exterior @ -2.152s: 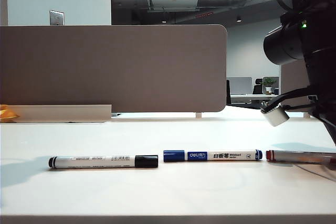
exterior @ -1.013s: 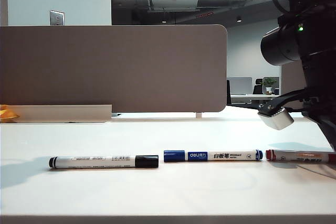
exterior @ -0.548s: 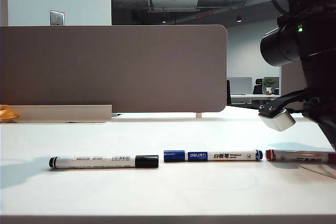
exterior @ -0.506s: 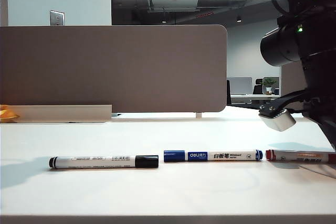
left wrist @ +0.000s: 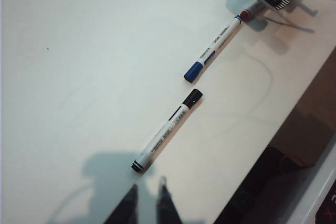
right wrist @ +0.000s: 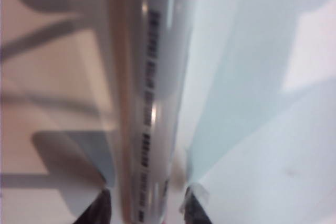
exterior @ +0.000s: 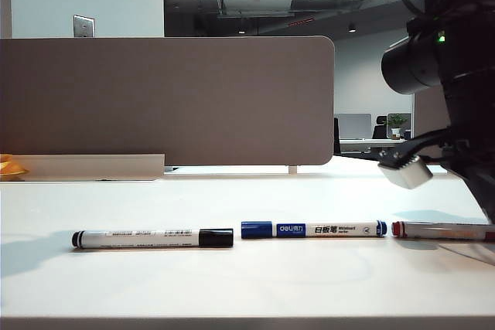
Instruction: Pick up the markers one by one and line them up horizontally in a straight line on the table.
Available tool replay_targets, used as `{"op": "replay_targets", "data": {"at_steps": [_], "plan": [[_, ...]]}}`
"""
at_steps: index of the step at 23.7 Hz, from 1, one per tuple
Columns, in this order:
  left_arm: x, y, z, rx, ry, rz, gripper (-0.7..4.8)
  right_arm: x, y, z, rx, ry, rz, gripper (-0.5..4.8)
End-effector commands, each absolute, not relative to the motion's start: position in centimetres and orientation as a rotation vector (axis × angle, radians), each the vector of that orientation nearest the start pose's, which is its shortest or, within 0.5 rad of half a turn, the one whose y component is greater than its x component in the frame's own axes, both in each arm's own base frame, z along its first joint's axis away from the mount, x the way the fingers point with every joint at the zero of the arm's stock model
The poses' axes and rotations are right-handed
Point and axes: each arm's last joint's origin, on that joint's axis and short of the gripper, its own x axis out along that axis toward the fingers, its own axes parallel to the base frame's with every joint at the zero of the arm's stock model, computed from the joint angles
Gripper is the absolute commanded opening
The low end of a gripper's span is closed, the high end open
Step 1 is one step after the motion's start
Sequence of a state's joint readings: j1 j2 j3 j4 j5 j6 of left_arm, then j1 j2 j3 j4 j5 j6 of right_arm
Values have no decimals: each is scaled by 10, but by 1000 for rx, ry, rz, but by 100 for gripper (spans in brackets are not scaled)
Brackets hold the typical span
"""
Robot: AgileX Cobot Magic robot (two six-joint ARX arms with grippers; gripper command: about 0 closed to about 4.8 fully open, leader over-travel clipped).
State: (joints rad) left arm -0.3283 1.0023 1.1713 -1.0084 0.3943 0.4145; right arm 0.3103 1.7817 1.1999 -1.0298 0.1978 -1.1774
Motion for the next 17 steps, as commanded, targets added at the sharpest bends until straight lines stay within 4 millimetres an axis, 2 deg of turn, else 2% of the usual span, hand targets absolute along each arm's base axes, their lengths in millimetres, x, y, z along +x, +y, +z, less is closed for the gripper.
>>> {"op": "replay_targets", "data": {"at_steps": [1,7,10,12,14,15,17], "plan": [[160,-67,358,345,678,-855,52,291,92,188,-1290,1355,1030,222],[160,-67,358,344,678,-855,51,282,96,210,-1269,1297,959,222],[159,-66,358,337,683,-852,50,271,93,236,-1237,1204,899,221],[159,-66,358,334,684,-854,47,262,90,254,-1209,1134,883,174],[159,-66,358,333,685,-854,46,256,88,265,-1196,1083,851,64],[159,-66,358,333,685,-854,28,253,88,271,-1187,1052,839,19],[159,-66,358,332,685,-854,-6,244,85,288,-1136,964,804,-3]]}}
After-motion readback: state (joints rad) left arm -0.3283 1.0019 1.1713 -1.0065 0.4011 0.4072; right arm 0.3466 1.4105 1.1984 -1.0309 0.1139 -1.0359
